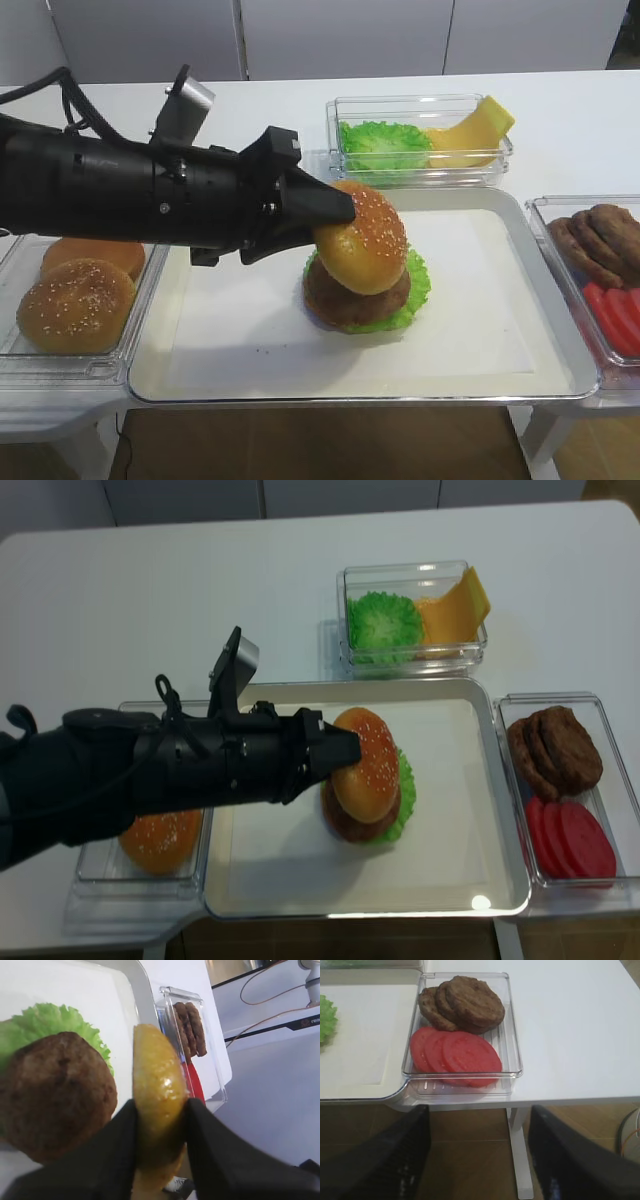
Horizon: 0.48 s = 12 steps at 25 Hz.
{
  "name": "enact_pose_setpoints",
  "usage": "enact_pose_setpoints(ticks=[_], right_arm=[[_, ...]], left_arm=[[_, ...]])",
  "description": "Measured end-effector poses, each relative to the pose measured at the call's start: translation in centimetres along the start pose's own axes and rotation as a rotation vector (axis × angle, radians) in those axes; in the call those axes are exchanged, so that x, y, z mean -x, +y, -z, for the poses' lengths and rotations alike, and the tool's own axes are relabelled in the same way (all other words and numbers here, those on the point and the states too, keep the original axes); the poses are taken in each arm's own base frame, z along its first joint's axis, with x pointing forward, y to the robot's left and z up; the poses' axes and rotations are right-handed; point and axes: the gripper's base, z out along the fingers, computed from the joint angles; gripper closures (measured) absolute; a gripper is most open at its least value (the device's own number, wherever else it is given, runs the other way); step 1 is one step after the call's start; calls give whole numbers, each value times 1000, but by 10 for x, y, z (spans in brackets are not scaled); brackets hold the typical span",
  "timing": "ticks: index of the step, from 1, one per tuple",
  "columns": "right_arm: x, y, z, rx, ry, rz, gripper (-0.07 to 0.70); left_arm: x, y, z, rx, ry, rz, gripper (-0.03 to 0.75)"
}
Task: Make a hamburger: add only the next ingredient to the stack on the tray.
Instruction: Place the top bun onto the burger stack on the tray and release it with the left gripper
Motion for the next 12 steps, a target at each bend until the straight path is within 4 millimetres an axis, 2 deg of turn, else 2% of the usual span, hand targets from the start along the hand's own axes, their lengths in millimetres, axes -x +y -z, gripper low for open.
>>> enact_pose_setpoints(ticks=[6, 12], right_arm=[[0, 0, 0, 0, 0, 0, 165], [0, 0, 0, 0, 0, 0, 165]], left_arm=[[-1, 12, -8, 25, 24, 28, 498], [-1, 13, -10, 26, 31, 34, 498]])
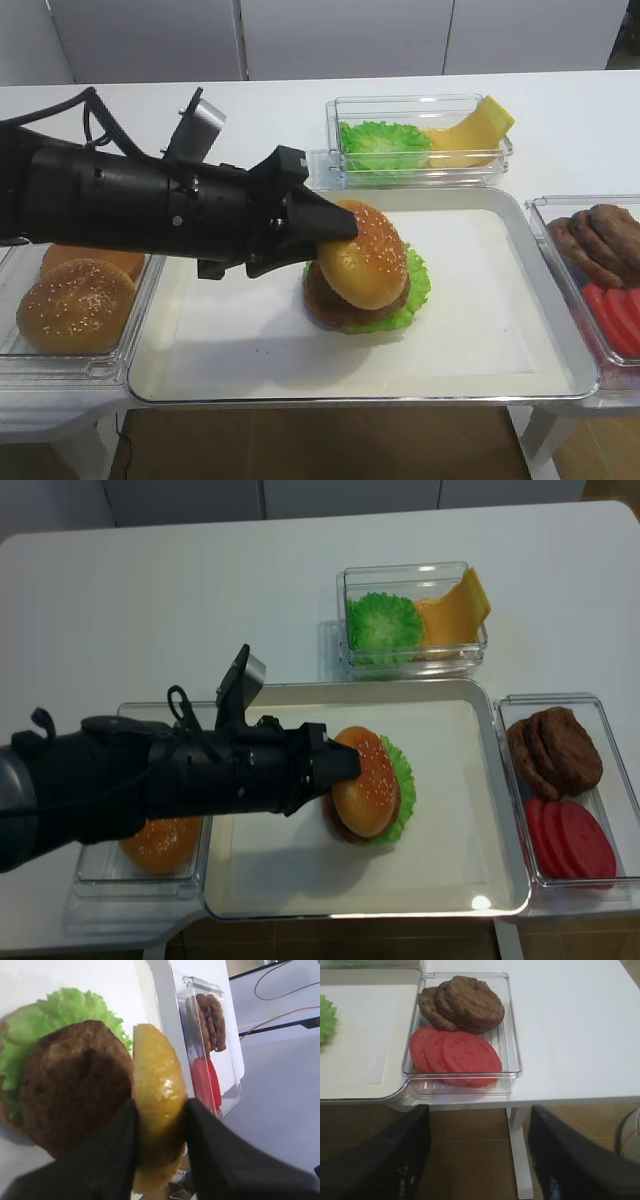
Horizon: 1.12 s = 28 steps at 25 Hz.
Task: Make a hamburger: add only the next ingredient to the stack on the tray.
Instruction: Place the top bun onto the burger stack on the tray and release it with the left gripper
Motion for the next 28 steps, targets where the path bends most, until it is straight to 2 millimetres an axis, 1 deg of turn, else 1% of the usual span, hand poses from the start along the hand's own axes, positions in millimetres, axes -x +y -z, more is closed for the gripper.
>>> enact_pose_setpoints(ticks=[5, 18, 28], right_arm=[[0, 0, 0, 0, 0, 0, 165], [0, 0, 0, 0, 0, 0, 165], [0, 0, 0, 0, 0, 0, 165]], left_arm=[[4, -6, 0, -25, -1, -11, 498], [7, -3, 0, 11, -30, -13, 501], [6, -4, 0, 5, -26, -15, 501]])
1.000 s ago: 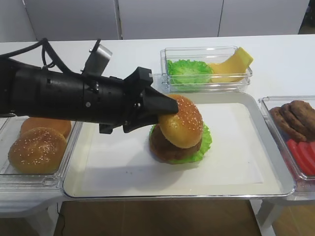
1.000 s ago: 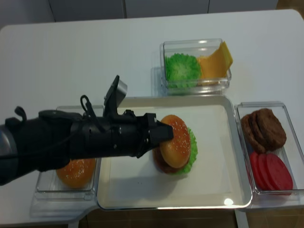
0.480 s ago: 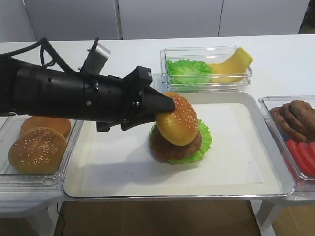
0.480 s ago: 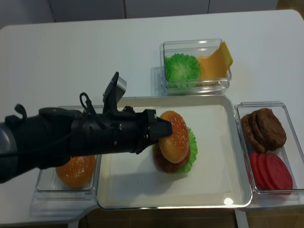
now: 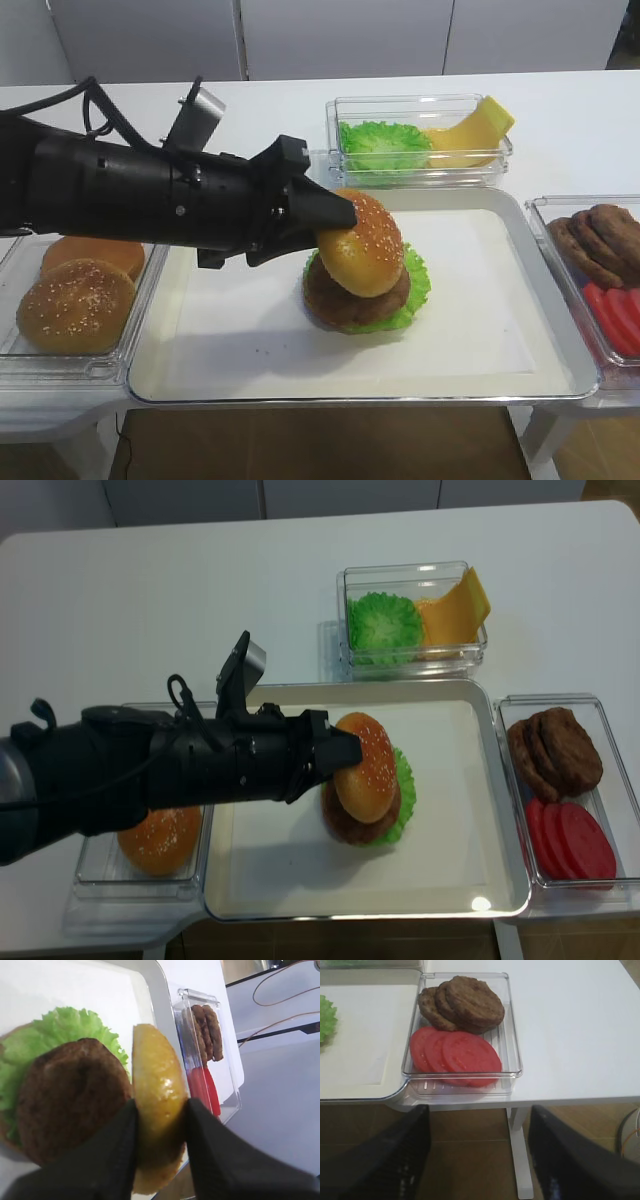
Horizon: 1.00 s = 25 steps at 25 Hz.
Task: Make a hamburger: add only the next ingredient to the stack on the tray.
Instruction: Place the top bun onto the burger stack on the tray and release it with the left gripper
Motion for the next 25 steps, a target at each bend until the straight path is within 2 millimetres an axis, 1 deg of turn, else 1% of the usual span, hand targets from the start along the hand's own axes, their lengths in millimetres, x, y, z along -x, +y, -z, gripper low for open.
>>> enact_pose_setpoints(ticks=[4, 8, 13, 18, 25], right_arm=[[0, 0, 0, 0, 0, 0, 165], [0, 0, 0, 0, 0, 0, 165], [0, 0, 0, 0, 0, 0, 165], [0, 0, 0, 0, 0, 0, 165], [0, 0, 0, 0, 0, 0, 165]], left_arm=[[-1, 7, -7, 1, 29, 18, 501], [-2, 9, -13, -23, 64, 31, 501], [-2, 10, -13, -32, 72, 33, 501], [1, 10, -9, -65, 78, 17, 504], [0, 6, -6, -128, 108, -24, 504]])
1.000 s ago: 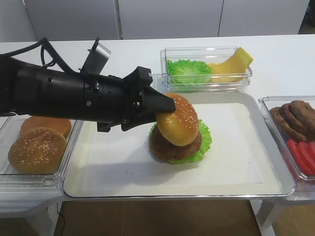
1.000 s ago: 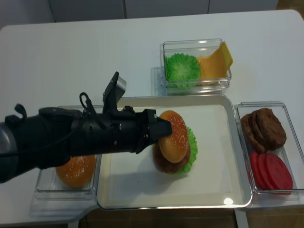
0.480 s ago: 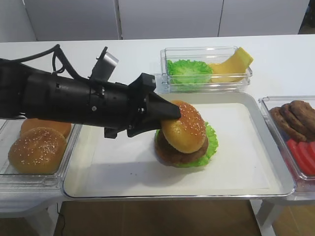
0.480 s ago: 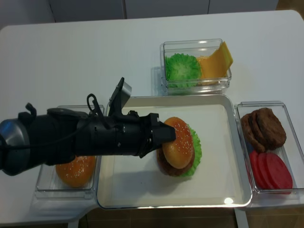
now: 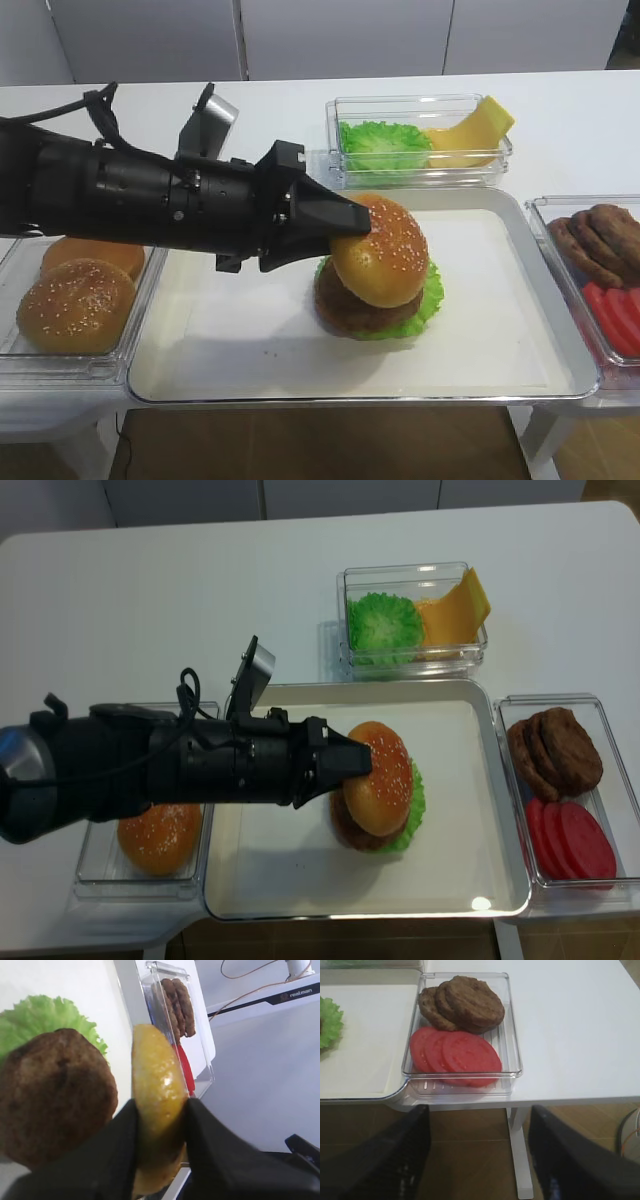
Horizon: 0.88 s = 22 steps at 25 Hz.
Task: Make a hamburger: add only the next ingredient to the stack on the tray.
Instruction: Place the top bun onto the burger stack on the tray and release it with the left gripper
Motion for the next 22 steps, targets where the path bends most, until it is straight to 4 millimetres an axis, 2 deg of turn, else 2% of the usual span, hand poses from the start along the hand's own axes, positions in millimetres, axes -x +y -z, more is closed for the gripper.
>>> enact_pose_setpoints(ticks=[22], right_arm=[[0, 0, 0, 0, 0, 4, 165]], left_arm=[[1, 2, 0, 17, -10, -7, 505]])
